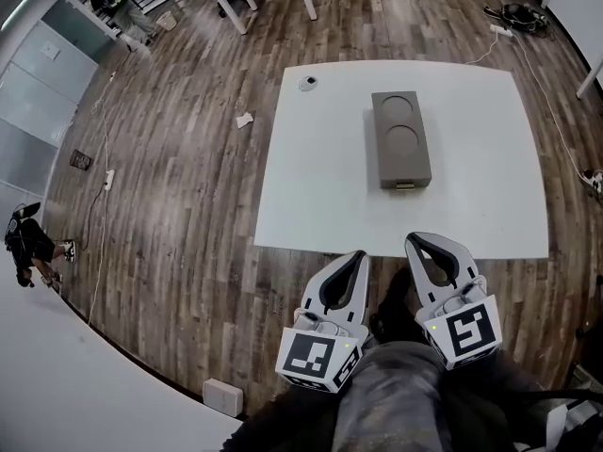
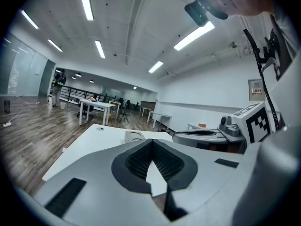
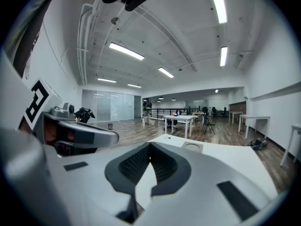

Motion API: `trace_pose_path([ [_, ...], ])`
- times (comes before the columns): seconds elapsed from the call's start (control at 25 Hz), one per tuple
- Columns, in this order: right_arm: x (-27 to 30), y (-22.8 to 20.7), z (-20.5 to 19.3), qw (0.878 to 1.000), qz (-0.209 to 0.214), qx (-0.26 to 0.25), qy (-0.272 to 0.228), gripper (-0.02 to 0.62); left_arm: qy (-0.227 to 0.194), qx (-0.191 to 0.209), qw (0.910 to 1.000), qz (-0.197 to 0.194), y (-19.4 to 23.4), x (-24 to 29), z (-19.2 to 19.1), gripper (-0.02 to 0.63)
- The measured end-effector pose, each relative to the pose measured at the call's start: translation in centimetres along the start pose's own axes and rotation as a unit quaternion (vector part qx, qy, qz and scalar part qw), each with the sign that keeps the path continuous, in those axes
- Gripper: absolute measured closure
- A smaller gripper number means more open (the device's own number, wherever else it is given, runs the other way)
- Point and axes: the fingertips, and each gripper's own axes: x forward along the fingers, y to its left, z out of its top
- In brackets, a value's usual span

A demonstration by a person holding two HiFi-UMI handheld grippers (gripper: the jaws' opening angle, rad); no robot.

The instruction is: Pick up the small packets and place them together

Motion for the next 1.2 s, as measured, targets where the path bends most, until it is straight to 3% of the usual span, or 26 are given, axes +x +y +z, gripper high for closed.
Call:
trace_pose_path([
  [0.36,1.6,-6.9,-1.2,0.998,-0.060,0.030,0.005,0.591,0.033,0.022,0.9974,-0.060,-0.8,7.9,0.3,0.603],
  [0.6,2.1,-10.0,-0.3,0.994,-0.095,0.043,-0.024,0.591,0.038,0.052,0.9941,-0.088,-1.1,11.8,2.2,0.603],
  [1.2,3.2,-10.5,1.9,0.979,-0.191,0.055,-0.048,0.591,0.036,0.102,0.9729,-0.204,-1.7,14.5,5.2,0.603],
])
